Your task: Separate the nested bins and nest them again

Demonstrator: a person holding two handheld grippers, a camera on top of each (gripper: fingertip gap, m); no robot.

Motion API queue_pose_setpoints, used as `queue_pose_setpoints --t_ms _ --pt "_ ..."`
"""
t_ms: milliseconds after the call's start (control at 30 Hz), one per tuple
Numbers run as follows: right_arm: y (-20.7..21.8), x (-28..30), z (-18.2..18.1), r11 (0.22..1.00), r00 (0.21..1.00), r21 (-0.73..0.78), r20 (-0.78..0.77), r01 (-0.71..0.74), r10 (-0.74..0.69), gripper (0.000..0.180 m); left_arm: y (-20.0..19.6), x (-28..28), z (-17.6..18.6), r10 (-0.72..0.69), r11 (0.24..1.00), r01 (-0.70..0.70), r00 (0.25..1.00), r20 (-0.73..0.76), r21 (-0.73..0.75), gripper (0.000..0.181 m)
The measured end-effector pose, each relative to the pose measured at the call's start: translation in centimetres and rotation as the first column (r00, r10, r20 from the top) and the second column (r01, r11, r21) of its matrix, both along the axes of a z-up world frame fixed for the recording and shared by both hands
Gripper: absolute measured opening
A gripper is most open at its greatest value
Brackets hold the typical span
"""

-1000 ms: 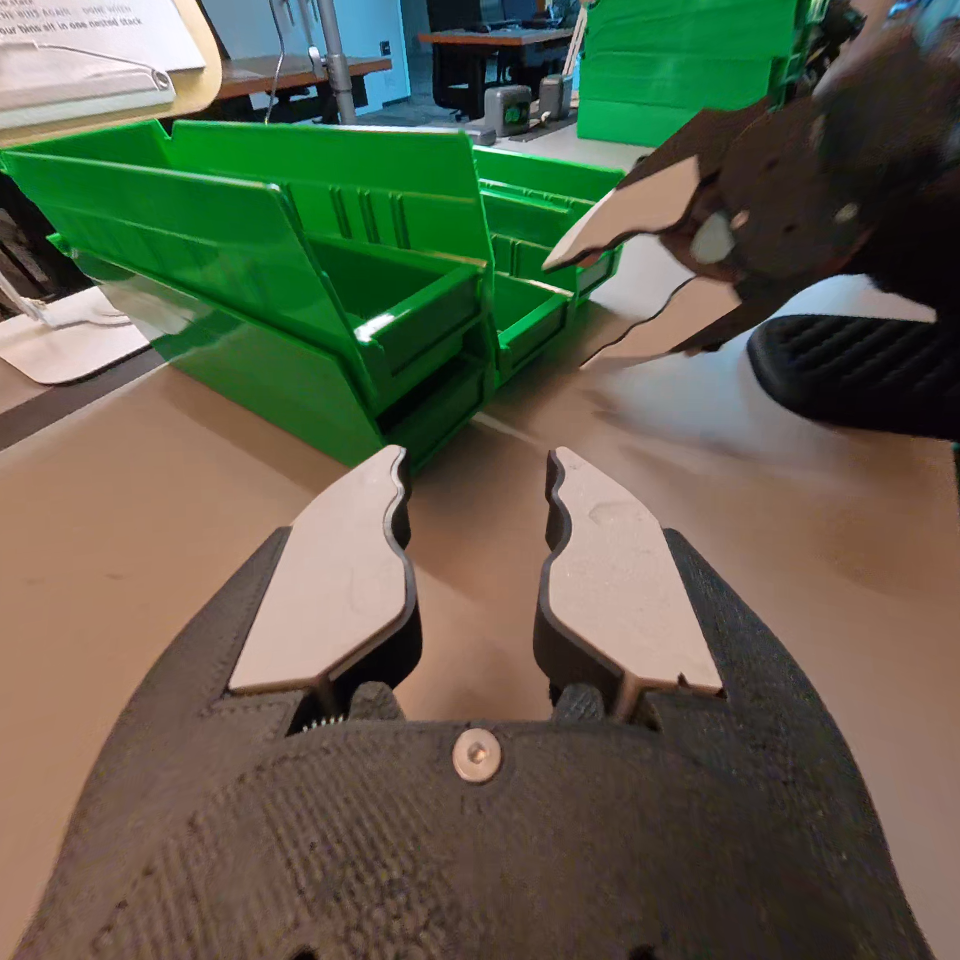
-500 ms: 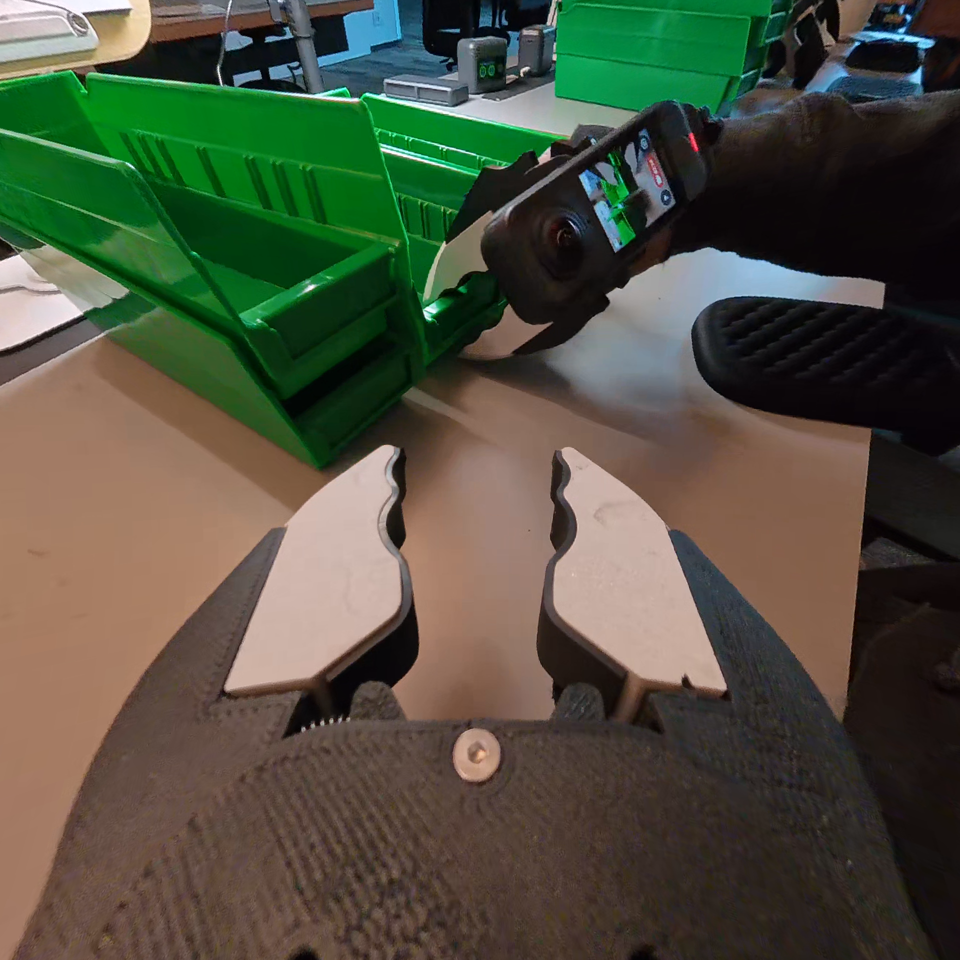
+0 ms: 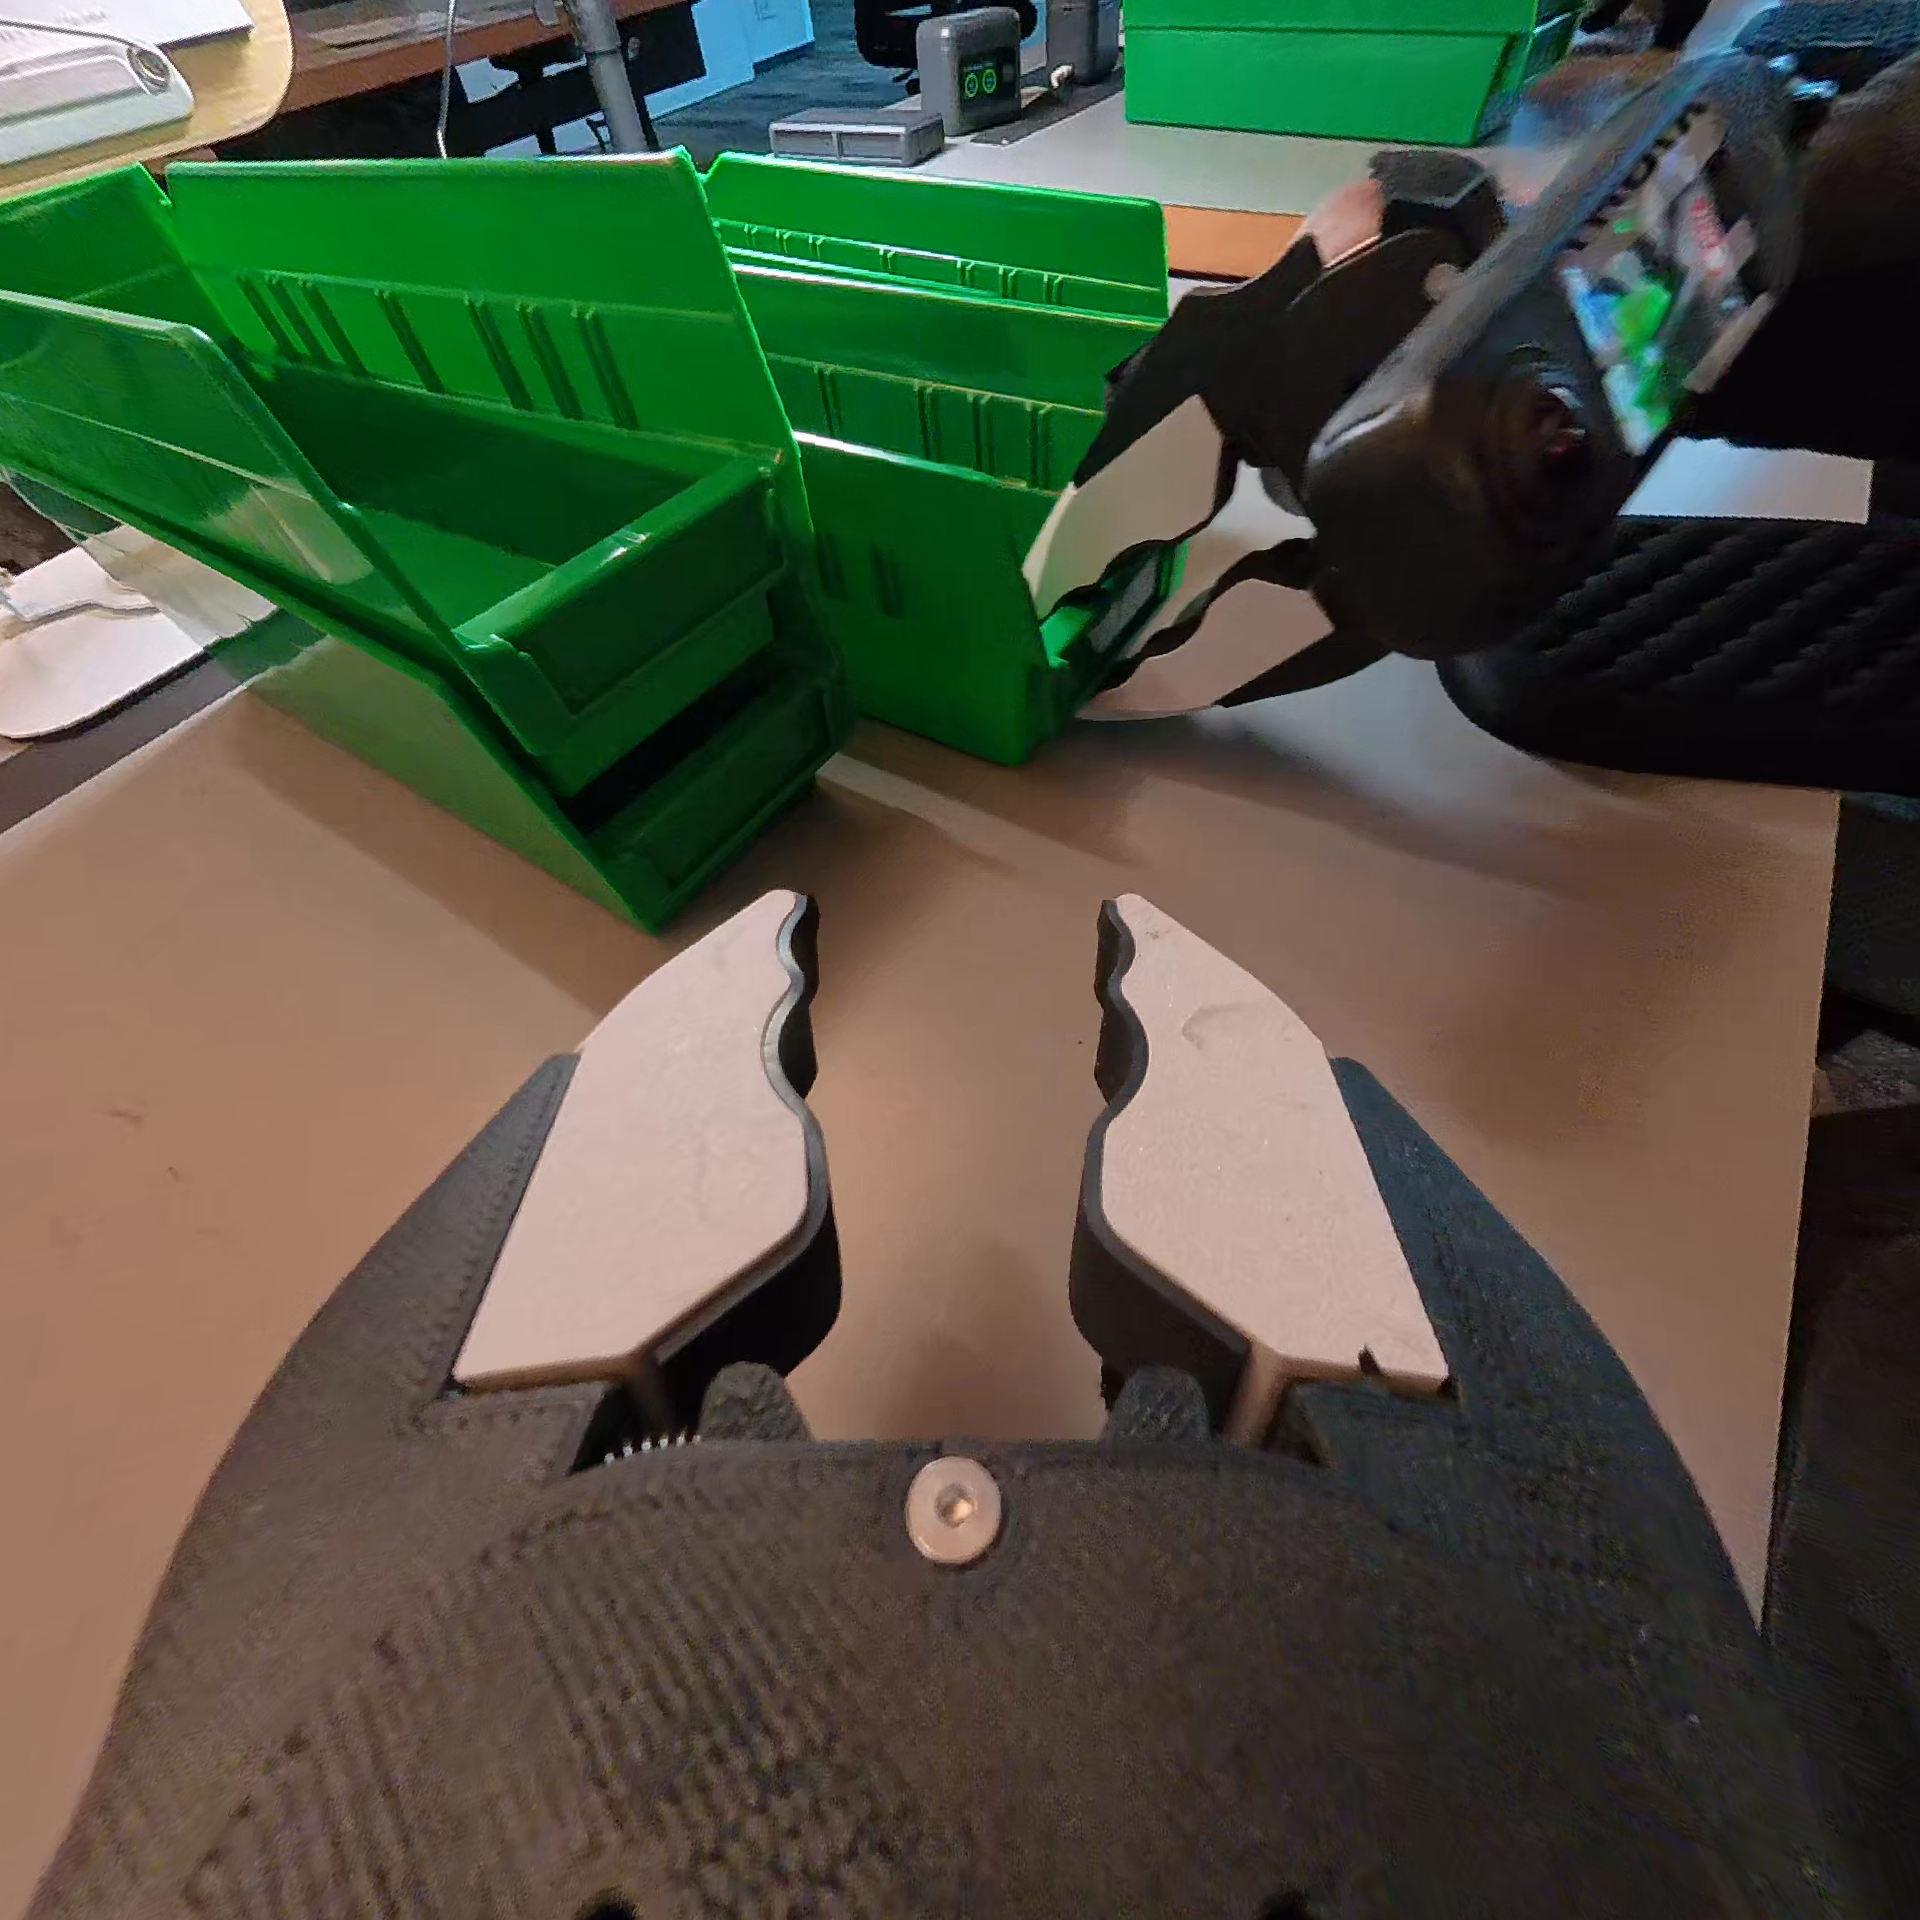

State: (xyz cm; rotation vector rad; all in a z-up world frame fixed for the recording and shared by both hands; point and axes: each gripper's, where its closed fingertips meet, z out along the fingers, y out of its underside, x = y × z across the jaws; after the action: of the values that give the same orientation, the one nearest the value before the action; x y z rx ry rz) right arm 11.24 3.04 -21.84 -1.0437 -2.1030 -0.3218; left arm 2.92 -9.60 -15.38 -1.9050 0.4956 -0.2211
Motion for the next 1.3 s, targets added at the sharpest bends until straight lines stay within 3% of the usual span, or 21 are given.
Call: queue_pose_setpoints --t_ms 267,600,867,1033,1300 --pt "-1.9 2.2 3.2 1.000 1.000 0.012 -0.005 -0.022 0.022 0.029 0.2 0.1 -0.4 0.002 1.000 -0.002 1.000 -0.017 -0.004 0.050" --pt "-2.3 3.3 11.9 0.995 0.998 0.081 -0.018 -0.057 0.058 0.029 0.3 -0.1 -0.2 0.009 1.000 -0.009 1.000 -0.027 0.006 0.049" --pt "-2.3 -0.3 18.5 0.990 0.994 0.098 -0.025 -0.100 0.102 0.029 0.4 -0.6 0.3 0.035 0.999 -0.034 0.999 -0.038 0.029 0.050" --pt "-2.0 -4.1 19.2 0.990 0.992 0.061 -0.009 -0.124 0.125 0.029 0.4 -1.2 1.0 0.056 0.997 -0.054 0.998 -0.042 0.060 0.050" --pt "-0.8 -9.3 17.1 0.996 0.996 0.028 0.037 -0.084 0.083 0.029 0.7 -2.8 1.6 0.103 0.991 -0.099 0.994 -0.045 0.086 0.049"
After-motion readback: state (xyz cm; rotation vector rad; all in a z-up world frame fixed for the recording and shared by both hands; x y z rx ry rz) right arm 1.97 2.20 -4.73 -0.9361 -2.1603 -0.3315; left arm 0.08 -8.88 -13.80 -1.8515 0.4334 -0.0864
